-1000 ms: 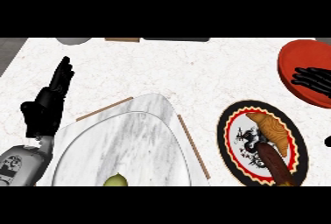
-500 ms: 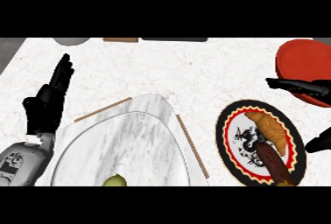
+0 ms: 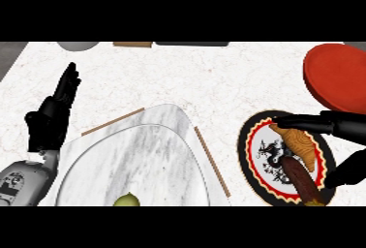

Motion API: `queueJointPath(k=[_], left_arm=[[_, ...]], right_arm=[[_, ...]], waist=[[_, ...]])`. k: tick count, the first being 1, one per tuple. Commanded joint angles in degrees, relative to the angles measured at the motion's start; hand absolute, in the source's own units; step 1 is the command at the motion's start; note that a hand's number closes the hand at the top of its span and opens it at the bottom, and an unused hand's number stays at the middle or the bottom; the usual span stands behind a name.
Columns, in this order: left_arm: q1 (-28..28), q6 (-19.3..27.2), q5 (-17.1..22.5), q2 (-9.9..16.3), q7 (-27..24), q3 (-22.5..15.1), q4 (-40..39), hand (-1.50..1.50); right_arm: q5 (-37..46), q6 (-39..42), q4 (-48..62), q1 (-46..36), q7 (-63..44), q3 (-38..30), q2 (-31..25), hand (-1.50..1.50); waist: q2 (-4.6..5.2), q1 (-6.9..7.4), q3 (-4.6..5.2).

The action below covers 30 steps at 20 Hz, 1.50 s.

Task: Pick the sweet potato from the plate and place it in the bowl

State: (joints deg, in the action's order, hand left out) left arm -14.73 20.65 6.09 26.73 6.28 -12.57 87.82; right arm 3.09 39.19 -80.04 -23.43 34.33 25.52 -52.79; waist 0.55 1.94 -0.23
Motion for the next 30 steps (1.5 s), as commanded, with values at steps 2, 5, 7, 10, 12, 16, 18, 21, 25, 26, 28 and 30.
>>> queueJointPath(k=[2,5,7,10,12,16,18,21,25,26,28,30], left_arm=[[-1.59,-0.52,0.57,0.33,2.16,1.82,-0.09,0.0],[-0.19,-0.99,-0.32,-0.73,-1.06,1.75,-1.99,0.0],[0.21,-2.14,0.18,0.64,1.81,1.88,2.25,0.0],[0.05,0.3,-2.17,-2.68,1.59,0.23,0.62,0.0],[-0.33,-0.69,-1.96,-1.01,4.31,0.97,2.82,0.0],[2.4,-2.79,-1.11,0.22,1.91,3.01,3.91,0.0],[0.44,-0.43,-3.12,-1.68,3.95,2.49,3.04,0.0],[0.47,-1.44,-3.53,-2.33,2.62,2.16,1.98,0.0],[2.71,-2.22,-3.32,-3.18,-1.14,3.23,1.21,0.0],[2.19,-2.29,-3.49,-1.5,3.69,3.86,4.92,0.0],[2.77,-3.32,-3.47,-1.49,2.49,4.13,3.81,0.0],[-0.03,-2.54,-3.99,-2.95,3.57,4.13,1.81,0.0]], right_arm=[[10.44,3.09,1.65,0.54,14.4,6.88,-2.76,-1.5],[13.22,-0.66,5.38,-0.3,15.82,9.76,-1.39,-1.5],[13.74,-1.68,8.37,-1.67,16.59,11.02,-0.19,-1.5],[15.38,-4.51,11.97,-2.57,18.38,13.07,2.06,-1.5],[16.16,-5.88,12.18,-2.66,15.02,15.66,5.93,-1.5],[17.69,-9.27,16.58,-2.12,17.37,17.42,7.48,-1.5],[16.46,-7.28,14.71,-3.37,17.4,17.1,6.75,-1.5],[18.57,-8.65,21.46,-5.53,22.03,18.73,7.78,-1.5],[23.03,-14.67,21.71,-5.27,22.6,22.2,11.32,1.5],[22.44,-17.7,20.47,-3.16,24.07,21.12,10.95,1.5],[22.37,-18.63,20.96,-3.02,23.55,21.11,12.56,1.5],[22.86,-19.82,21.72,-2.87,24.22,21.65,13.44,1.5]], waist=[[-0.17,-0.78,0.08],[-0.14,-0.83,0.17],[-0.25,-0.39,0.15],[-0.12,-0.73,0.16],[-0.26,-0.62,0.16],[-0.37,-0.6,0.18],[-0.47,-1.24,0.2],[-0.25,-0.72,0.17],[-0.24,-0.83,0.2],[-0.46,-1.12,0.17],[-0.42,-1.19,0.19],[-0.34,-1.5,0.18]])
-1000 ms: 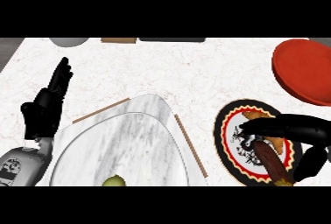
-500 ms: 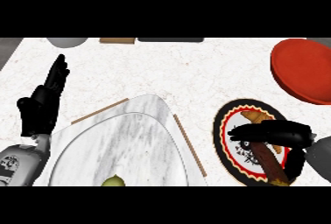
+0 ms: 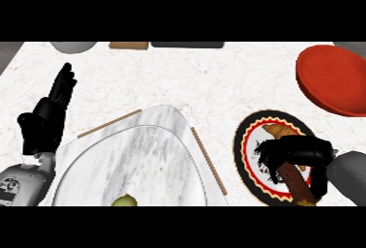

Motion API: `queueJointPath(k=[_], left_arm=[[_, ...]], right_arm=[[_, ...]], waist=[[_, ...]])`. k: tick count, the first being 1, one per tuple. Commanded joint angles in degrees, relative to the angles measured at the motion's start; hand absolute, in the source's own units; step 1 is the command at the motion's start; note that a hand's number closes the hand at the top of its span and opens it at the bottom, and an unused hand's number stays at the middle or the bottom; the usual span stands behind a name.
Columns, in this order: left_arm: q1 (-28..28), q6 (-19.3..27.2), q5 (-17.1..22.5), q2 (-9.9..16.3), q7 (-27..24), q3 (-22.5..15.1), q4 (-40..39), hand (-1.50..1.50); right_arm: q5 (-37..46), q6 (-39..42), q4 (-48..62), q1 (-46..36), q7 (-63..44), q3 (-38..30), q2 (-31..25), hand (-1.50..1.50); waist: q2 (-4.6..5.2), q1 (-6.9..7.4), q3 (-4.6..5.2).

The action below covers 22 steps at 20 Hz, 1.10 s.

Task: Pick the sweet potato from the plate and place it in the bowl

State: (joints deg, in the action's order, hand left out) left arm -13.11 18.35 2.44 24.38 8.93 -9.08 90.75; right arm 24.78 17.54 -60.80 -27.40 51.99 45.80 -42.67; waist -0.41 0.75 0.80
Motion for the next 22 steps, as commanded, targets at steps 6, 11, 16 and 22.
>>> queueJointPath(k=[6,11,16,22], left_arm=[[0.94,1.0,-2.34,-1.43,0.73,0.18,0.81,0.0],[-0.75,-2.88,0.03,0.61,-0.24,3.38,-1.18,0.0],[0.56,-0.95,-1.56,-1.25,-0.24,1.32,-1.13,0.0],[-0.04,-0.9,-1.39,-0.8,0.23,2.25,-1.58,0.0]], right_arm=[[-0.72,-0.86,1.87,4.68,10.64,1.17,1.05,1.5],[-5.65,2.25,1.58,0.18,13.07,-2.83,0.01,1.5],[-9.82,-7.42,5.03,-2.13,-31.92,-11.74,12.07,1.5],[-12.26,-23.53,3.21,-6.8,-54.81,-19.6,25.78,1.5]], waist=[[0.47,-0.53,-0.87],[0.6,-0.17,-0.84],[-0.14,-1.61,-0.32],[-0.8,-1.91,-0.46]])
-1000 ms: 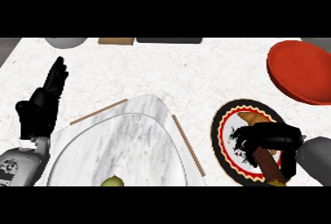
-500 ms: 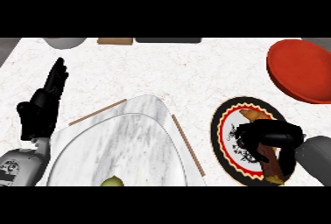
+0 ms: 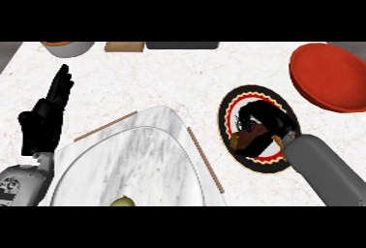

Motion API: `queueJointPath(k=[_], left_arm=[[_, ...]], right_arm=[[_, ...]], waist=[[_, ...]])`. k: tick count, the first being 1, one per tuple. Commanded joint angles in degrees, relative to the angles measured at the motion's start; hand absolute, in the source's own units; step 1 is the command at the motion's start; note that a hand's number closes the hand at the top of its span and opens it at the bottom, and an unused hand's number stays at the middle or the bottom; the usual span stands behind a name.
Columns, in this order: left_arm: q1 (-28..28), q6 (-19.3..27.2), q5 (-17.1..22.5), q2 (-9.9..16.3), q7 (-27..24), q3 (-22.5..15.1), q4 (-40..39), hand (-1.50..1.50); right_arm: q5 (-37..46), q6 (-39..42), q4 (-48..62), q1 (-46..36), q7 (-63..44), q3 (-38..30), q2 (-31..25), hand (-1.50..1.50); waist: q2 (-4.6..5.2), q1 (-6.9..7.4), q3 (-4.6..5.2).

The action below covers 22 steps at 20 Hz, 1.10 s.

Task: Pick the sweet potato from the plate and place it in the bowl

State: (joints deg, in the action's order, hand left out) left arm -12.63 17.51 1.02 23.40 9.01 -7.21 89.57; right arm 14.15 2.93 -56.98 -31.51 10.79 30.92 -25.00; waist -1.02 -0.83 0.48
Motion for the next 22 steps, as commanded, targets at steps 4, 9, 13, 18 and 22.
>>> queueJointPath(k=[4,9,13,18,22], left_arm=[[1.93,-0.05,-0.15,-0.54,-0.5,-0.32,-0.87,0.0],[1.21,0.0,0.25,0.0,-0.1,1.16,-0.23,0.0],[3.08,1.09,-1.49,-2.33,0.45,-1.56,2.82,0.0],[3.42,-2.26,-0.3,-0.19,2.27,0.99,6.0,0.0],[-0.01,-2.84,-1.14,-0.45,-0.98,2.62,0.16,0.0]], right_arm=[[2.58,-21.9,-5.86,-6.44,-27.37,-6.59,13.89,1.5],[14.84,-30.53,-10.23,-12.82,-47.47,-5.16,13.62,1.5],[22.14,-31.47,-17.51,-11.86,-59.97,-5.22,11.34,1.5],[23.64,-29.46,-19.6,-10.51,-60.7,-12.83,5.89,1.5],[18.3,-31.27,-16.16,-8.35,-50.65,-21.06,0.4,1.5]], waist=[[-0.62,-0.95,-0.11],[-0.57,-1.26,-0.17],[-0.08,-0.86,-0.39],[0.77,0.72,-0.47],[1.14,0.69,-0.5]])
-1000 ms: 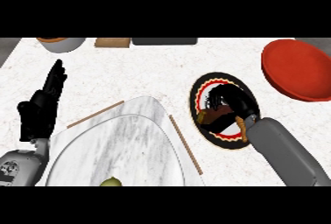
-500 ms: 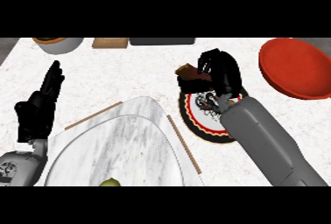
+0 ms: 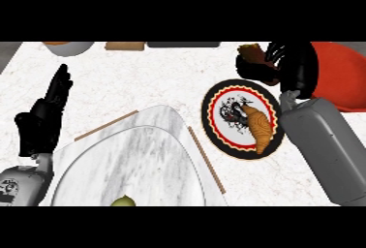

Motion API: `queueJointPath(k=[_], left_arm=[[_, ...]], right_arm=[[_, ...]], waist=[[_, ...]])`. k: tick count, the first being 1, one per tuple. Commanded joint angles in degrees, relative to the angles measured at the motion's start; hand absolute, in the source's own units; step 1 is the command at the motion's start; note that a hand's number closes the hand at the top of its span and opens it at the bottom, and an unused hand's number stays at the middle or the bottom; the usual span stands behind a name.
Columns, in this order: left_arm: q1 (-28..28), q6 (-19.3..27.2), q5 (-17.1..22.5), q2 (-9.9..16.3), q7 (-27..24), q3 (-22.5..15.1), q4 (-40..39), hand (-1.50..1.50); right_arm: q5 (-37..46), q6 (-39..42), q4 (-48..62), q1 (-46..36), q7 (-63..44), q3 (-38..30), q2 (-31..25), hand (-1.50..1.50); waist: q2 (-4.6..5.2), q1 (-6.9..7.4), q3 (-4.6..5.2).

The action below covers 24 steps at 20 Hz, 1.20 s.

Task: Pick the sweet potato from the plate and place it in the bowl

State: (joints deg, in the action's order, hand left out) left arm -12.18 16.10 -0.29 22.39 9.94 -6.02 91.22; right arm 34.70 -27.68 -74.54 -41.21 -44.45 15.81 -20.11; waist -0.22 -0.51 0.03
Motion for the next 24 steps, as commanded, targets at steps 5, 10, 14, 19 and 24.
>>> queueJointPath(k=[5,10,14,19,24], left_arm=[[2.47,-0.98,-0.92,-1.04,1.85,0.14,4.92,0.0],[-0.32,0.59,-3.29,-3.96,-1.86,-0.43,-1.2,0.0],[-2.17,-1.61,-2.87,-1.97,0.48,0.47,0.7,0.0],[-0.46,-1.91,-2.7,-3.49,0.68,-0.16,1.21,0.0],[-3.4,-2.22,-2.92,-4.84,-0.78,-0.36,-1.42,0.0]], right_arm=[[-4.95,-3.29,9.31,0.18,13.23,-12.95,-5.85,1.5],[-7.19,-4.4,19.15,1.67,27.44,-18.08,-11.73,1.5],[-3.47,-8.2,33.26,-0.34,33.23,-18.86,-12.17,1.5],[-1.83,-9.22,44.65,-3.74,38.21,-22.01,-18.08,1.5],[-2.88,-14.56,54.79,-4.43,44.78,-25.43,-17.17,1.5]], waist=[[0.31,1.36,-0.07],[0.66,1.17,-0.09],[1.03,2.47,-0.14],[1.09,2.93,-0.17],[1.74,3.57,-0.31]])
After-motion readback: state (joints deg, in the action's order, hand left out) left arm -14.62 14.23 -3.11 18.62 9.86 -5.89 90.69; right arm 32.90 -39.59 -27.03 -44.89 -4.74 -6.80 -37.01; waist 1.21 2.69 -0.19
